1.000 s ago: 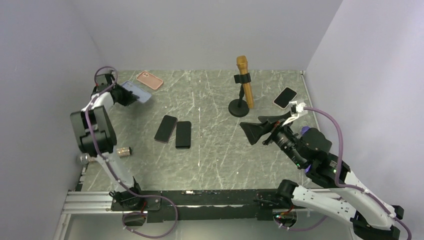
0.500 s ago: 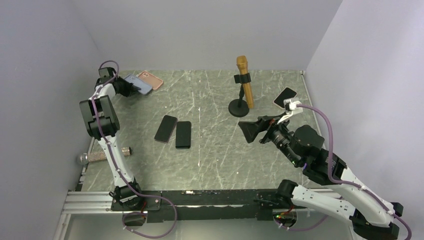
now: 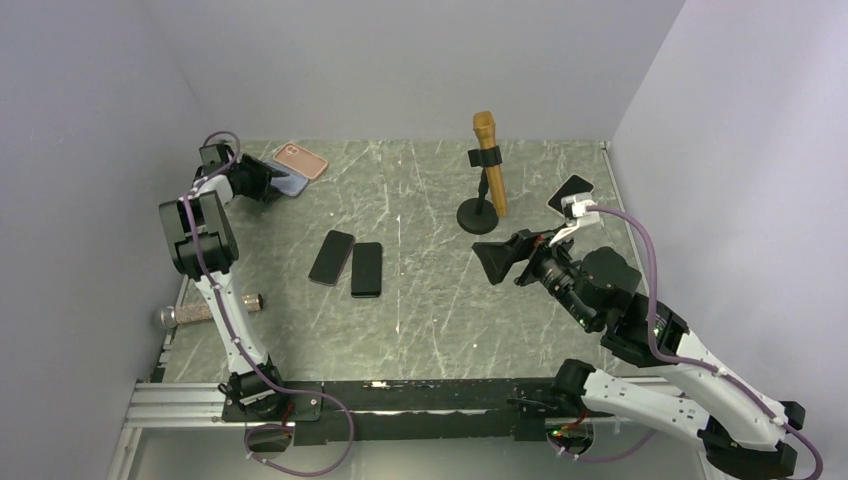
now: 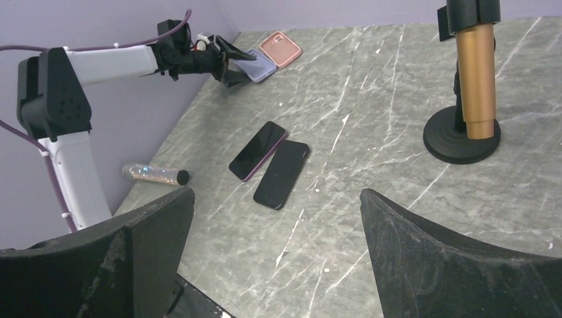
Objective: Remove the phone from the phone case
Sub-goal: Place the phone case at the corner of the board.
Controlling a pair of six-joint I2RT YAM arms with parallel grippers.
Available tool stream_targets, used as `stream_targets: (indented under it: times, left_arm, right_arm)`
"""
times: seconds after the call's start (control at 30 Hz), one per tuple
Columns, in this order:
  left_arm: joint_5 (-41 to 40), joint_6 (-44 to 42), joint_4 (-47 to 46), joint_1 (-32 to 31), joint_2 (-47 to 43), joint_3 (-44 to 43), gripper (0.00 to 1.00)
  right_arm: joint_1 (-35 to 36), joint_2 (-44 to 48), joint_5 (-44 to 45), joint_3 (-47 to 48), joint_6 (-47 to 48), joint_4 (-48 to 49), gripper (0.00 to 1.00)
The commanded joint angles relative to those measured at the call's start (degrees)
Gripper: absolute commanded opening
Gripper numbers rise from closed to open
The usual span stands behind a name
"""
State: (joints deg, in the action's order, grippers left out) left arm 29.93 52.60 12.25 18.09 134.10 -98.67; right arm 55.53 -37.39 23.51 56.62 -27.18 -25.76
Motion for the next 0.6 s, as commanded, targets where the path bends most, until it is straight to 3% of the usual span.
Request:
stream_targets:
  times: [0.0, 0.07, 0.17, 0.3, 0.43, 0.57]
  left_arm:
    - [0.96, -2.44, 2.95, 0.19, -1.84, -0.60, 0.74]
    - [0.31, -3.96, 5.41, 0.19, -4.45, -0.54, 0.87]
    - [-2.04, -5.41, 10.06, 0.19, -10.71, 1.42, 0.98]
    - [-7.38, -5.50, 14.71, -0.32, -22.56, 9.52, 0.99]
    - [-8.64, -6.29, 10.44, -2.68, -37.13, 21.92, 1.00]
    - [-10.28, -9.14, 6.58, -8.93, -46.63, 28.61, 0.99]
  right_arm:
    - [0.06, 0.65, 0.49, 2.01, -1.90, -0.81, 0.98]
    - [0.11, -0.79, 1.44, 3.35, -2.31, -2.80, 0.99]
    - [0.10, -3.60, 5.74, 6.24, -3.48, -7.42, 0.99]
    - [0.05, -6.92, 15.04, 8.65, -5.30, -12.83, 1.00]
    - [-0.75, -9.19, 28.36, 9.21, -6.57, -16.30, 0.99]
    - [-7.67, -12.09, 31.01, 10.76, -3.46, -16.15, 0.98]
